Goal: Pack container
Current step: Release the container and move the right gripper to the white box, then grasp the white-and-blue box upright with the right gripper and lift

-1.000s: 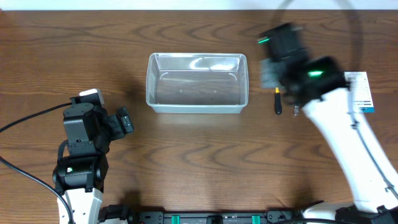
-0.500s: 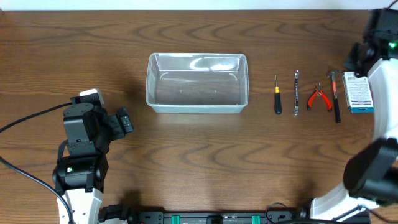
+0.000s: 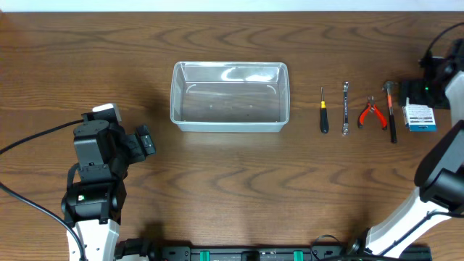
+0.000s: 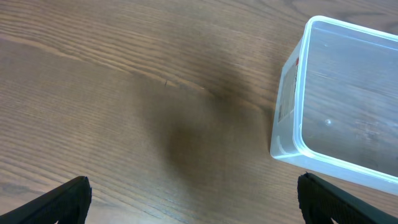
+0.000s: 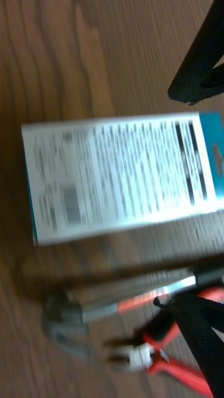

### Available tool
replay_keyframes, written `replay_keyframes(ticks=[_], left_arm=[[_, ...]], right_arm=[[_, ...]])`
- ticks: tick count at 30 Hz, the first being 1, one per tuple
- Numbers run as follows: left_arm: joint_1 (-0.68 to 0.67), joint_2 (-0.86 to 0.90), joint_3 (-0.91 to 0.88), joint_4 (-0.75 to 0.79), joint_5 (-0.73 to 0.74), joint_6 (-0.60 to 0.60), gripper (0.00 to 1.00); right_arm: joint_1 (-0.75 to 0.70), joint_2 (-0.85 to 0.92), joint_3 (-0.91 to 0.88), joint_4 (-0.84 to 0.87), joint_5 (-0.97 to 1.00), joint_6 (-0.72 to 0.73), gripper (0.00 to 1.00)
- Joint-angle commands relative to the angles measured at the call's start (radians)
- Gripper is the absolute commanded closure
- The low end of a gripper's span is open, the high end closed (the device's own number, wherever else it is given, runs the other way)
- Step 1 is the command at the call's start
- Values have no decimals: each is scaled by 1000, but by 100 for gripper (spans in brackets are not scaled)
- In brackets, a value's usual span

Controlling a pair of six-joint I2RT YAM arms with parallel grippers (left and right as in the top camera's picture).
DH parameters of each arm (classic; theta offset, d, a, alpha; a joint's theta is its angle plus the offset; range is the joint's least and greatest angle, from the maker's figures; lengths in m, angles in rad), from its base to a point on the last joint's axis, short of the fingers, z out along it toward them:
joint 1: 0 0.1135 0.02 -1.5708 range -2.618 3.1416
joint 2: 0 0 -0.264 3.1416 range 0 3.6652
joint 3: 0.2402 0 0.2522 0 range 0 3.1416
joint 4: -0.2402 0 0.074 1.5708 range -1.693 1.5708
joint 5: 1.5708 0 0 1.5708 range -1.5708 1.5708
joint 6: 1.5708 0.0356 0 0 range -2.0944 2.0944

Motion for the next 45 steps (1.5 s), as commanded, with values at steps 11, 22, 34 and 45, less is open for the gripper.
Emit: replay_keyframes(ticks=[11, 22, 34, 45], left_arm=[[-4, 2, 22, -2, -11, 14, 2], [-4, 2, 22, -2, -12, 14, 2], [-4, 2, 22, -2, -12, 14, 2], [-4, 2, 22, -2, -11, 14, 2]], right_arm=[[-52, 74, 0, 56, -18, -44, 1], [-52, 173, 0, 111, -26, -26, 1], [-51, 229, 0, 114, -33, 89, 16], [-51, 200, 21, 16, -37, 237, 40]])
